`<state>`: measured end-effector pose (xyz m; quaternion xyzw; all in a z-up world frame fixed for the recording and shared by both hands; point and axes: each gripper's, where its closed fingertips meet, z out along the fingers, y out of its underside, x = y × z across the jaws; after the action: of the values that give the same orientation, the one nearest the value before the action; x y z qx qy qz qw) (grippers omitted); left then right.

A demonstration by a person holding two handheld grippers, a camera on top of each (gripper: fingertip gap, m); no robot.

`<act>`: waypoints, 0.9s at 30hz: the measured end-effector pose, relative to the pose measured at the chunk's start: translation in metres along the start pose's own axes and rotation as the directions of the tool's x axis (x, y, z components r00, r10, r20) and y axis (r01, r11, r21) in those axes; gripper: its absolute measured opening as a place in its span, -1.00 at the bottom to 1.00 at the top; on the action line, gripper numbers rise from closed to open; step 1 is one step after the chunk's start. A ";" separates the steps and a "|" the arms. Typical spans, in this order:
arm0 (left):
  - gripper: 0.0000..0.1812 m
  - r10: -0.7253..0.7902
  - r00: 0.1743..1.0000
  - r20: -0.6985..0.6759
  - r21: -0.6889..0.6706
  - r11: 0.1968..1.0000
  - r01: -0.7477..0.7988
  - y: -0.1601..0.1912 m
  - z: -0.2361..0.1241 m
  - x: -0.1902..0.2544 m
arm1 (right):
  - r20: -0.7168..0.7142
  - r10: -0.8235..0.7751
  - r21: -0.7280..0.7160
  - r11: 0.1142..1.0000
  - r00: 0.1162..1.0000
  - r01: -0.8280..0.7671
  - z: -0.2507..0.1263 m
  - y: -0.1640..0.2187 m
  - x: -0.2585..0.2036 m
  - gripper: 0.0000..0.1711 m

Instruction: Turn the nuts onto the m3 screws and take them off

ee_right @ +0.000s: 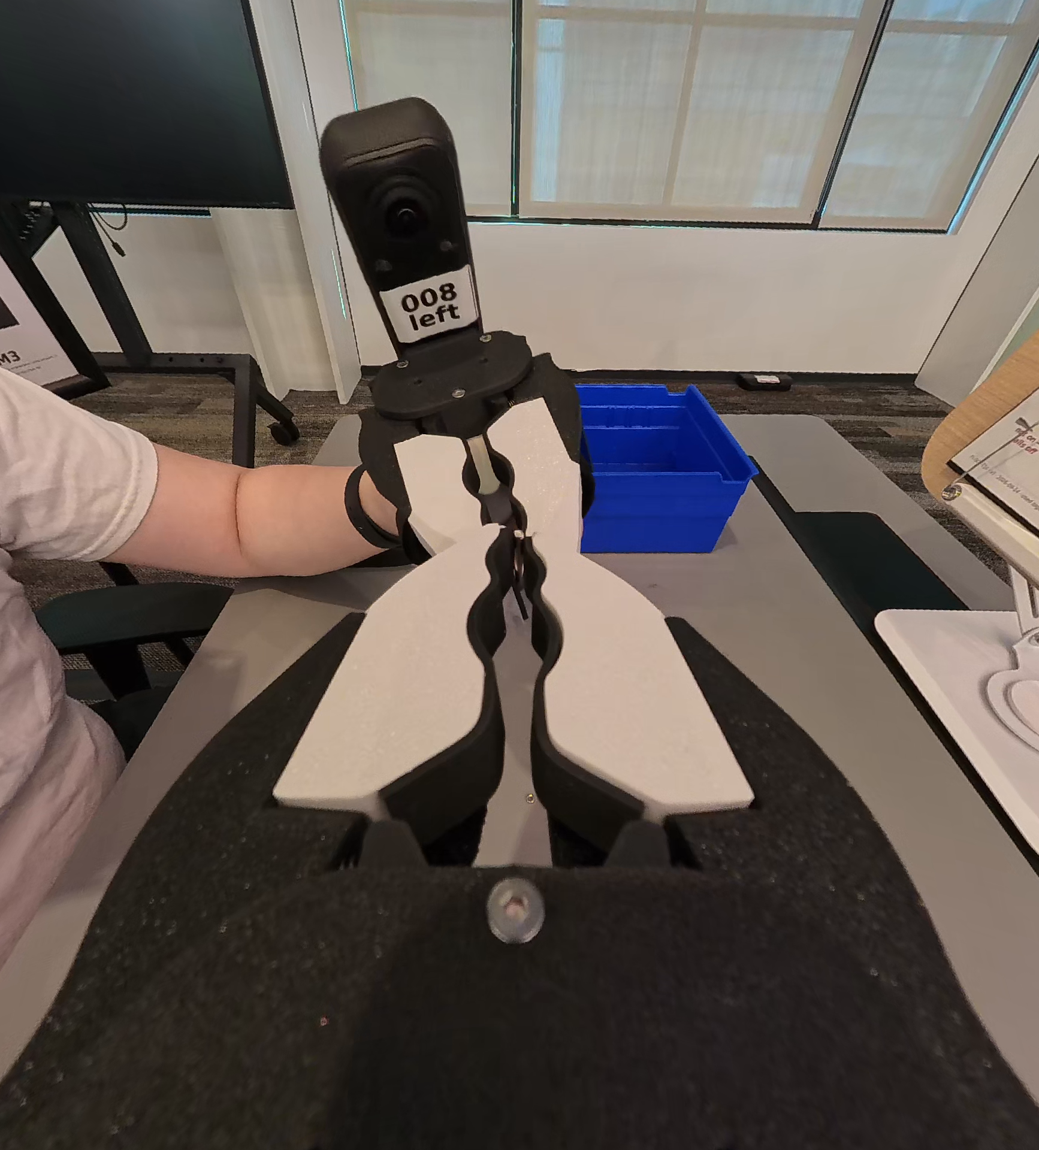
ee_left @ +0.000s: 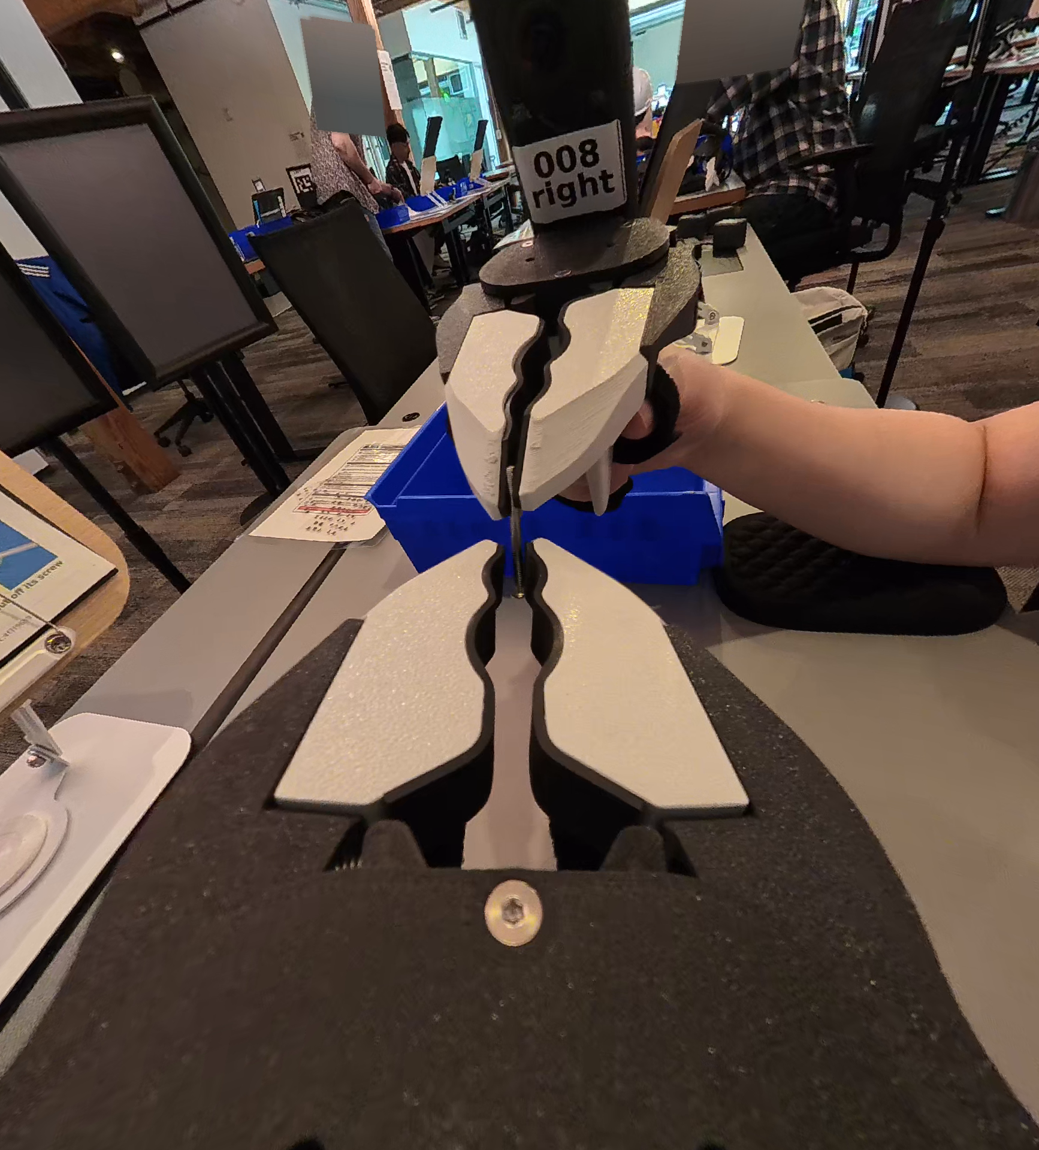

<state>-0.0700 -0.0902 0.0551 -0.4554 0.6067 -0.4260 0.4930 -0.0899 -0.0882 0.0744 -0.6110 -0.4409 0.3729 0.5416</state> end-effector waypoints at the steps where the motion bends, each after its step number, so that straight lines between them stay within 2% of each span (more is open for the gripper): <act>1: -0.94 -0.005 1.000 -0.004 0.003 1.000 0.005 0.000 0.000 0.000 | 0.000 -0.001 -0.001 1.000 1.000 0.001 0.000 0.000 0.000 -0.97; 8: -0.95 -0.057 0.998 -0.034 -0.004 0.998 0.057 0.002 0.000 0.001 | -0.011 0.026 -0.019 0.999 1.000 -0.027 0.001 0.002 0.001 -0.97; 15: -0.91 -0.235 0.965 -0.113 -0.013 0.972 0.235 0.005 0.000 -0.001 | -0.025 0.159 -0.072 0.984 0.987 -0.161 0.005 0.012 0.007 -0.97; 21: -0.85 -0.355 0.925 -0.139 -0.063 0.935 0.349 0.015 0.001 -0.005 | 0.000 0.300 -0.058 0.952 0.954 -0.299 0.004 0.016 0.012 -0.97; 27: -0.91 -0.431 0.888 -0.162 -0.093 0.902 0.421 0.023 0.003 -0.006 | -0.020 0.326 -0.081 0.942 0.945 -0.326 0.005 0.025 0.017 -0.97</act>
<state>-0.0698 -0.0795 0.0338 -0.5506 0.5453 -0.5460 0.3184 -0.0858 -0.0713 0.0496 -0.6987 -0.3471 0.4367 0.4479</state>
